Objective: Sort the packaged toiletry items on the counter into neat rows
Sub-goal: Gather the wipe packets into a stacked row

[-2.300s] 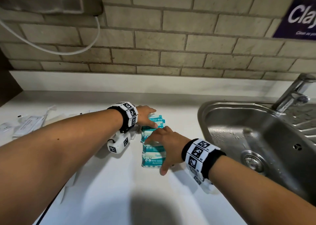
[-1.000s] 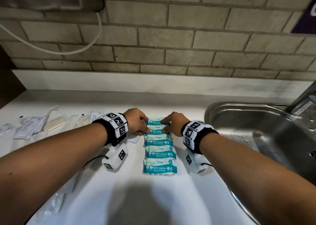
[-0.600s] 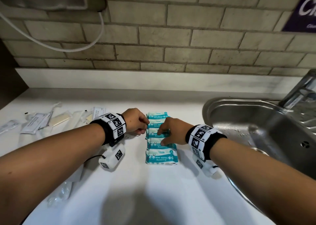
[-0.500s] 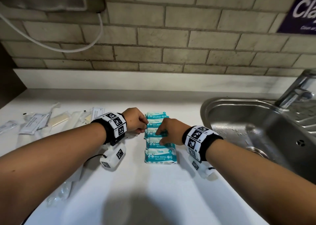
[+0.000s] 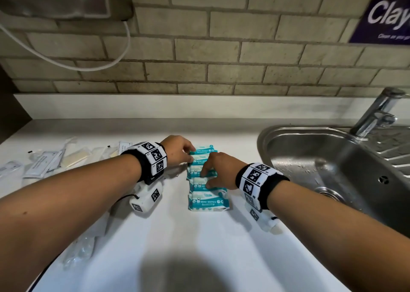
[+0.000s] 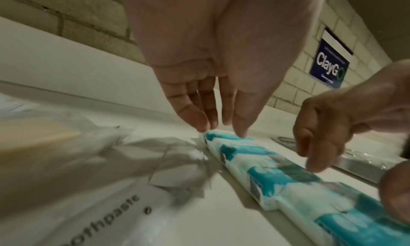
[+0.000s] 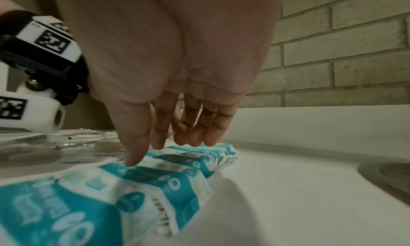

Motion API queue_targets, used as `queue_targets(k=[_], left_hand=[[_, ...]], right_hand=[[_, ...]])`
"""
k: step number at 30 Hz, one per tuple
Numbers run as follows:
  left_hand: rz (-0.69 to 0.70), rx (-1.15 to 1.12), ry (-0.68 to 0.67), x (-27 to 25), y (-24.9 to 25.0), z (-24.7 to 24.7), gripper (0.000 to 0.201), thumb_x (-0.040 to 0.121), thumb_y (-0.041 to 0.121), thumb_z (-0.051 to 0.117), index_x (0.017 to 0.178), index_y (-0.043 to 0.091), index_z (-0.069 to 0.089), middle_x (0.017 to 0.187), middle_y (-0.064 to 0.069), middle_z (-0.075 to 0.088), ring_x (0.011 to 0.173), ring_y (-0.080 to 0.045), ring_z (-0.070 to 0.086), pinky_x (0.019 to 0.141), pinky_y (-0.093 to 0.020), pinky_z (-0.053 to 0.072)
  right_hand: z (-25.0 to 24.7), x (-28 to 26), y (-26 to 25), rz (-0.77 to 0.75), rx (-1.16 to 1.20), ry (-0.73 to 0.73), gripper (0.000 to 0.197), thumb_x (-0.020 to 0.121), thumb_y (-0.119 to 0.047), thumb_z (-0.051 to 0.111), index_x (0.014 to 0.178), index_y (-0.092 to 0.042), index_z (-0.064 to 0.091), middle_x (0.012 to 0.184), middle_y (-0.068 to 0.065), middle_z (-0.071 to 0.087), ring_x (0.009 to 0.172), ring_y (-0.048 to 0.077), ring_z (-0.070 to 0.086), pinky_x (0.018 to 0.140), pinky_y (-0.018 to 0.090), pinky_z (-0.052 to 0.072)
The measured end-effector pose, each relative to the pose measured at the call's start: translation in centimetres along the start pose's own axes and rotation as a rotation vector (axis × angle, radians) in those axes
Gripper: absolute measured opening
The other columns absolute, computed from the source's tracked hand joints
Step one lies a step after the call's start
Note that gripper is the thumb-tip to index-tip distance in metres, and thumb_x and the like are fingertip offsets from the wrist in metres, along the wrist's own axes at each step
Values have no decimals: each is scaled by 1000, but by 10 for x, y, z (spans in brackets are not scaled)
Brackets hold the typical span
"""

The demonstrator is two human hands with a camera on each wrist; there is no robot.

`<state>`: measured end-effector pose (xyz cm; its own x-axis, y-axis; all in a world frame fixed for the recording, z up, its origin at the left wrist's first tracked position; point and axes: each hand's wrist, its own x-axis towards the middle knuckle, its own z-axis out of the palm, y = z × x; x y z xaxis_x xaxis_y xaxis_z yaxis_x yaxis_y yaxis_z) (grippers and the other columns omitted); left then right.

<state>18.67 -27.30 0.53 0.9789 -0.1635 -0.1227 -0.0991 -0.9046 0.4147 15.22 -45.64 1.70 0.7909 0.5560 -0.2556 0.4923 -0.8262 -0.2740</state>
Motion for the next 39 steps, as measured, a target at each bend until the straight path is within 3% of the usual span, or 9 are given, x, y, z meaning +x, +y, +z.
queue_targets(k=[3,6,9,13,18,25,28,32,39], left_hand=[[108,157,-97,8,3,1,49,89,30,64,136,23,54,143,-1,50,128,-21,48,106,-30,34],[99,282,-235,16,-1,8,52,92,36,59,142,32,45,156,6,31,139,-20,37,115,-35,26],[86,284,-257,19,-4,11,51,91,37,60,140,34,46,156,11,30,137,-17,40,114,-35,30],[95,279,-249,20,-5,11,50,91,39,61,139,35,48,155,12,32,134,-16,43,112,-34,32],[105,278,-258,20,-7,12,50,91,38,61,139,33,48,155,10,32,135,-17,42,113,-34,31],[142,304,-261,20,-2,13,62,90,44,59,146,31,38,159,0,24,143,-22,32,117,-34,25],[136,349,-292,18,2,13,62,87,49,60,145,34,40,157,4,30,138,-20,39,113,-33,27],[154,367,-281,14,9,10,59,88,48,60,142,31,45,149,4,44,130,-18,47,109,-31,35],[160,341,-290,9,11,9,58,89,47,59,143,31,44,149,2,44,132,-19,45,111,-35,34]], right_hand=[[6,-1,-7,-26,-4,-47,36,76,-17,71,112,-23,71,113,1,62,104,22,58,91,33,51],[11,-2,-10,-32,-5,-80,37,83,-12,64,119,-19,68,119,1,63,108,20,59,88,25,47],[12,-4,-8,-41,26,-86,37,86,-10,62,123,-17,66,122,1,62,111,18,58,86,20,41],[12,-4,-10,-56,21,-108,39,88,-10,60,126,-18,64,126,1,59,115,19,55,97,26,43],[10,-6,-12,-69,11,-113,40,88,-10,60,128,-18,63,127,1,59,116,19,56,96,25,42],[9,-15,-21,-127,-18,-97,53,72,-39,78,122,-25,64,126,-4,55,112,15,53,90,26,44],[11,-16,-24,-102,-88,-157,64,66,-32,84,125,-27,58,128,-3,52,113,18,53,92,33,49],[11,-13,-24,-101,-73,-161,64,67,-26,85,125,-26,58,130,-2,52,115,20,53,96,36,49],[10,-10,-25,-102,-83,-178,64,68,-25,84,126,-27,57,132,-2,51,116,20,52,98,36,48]])
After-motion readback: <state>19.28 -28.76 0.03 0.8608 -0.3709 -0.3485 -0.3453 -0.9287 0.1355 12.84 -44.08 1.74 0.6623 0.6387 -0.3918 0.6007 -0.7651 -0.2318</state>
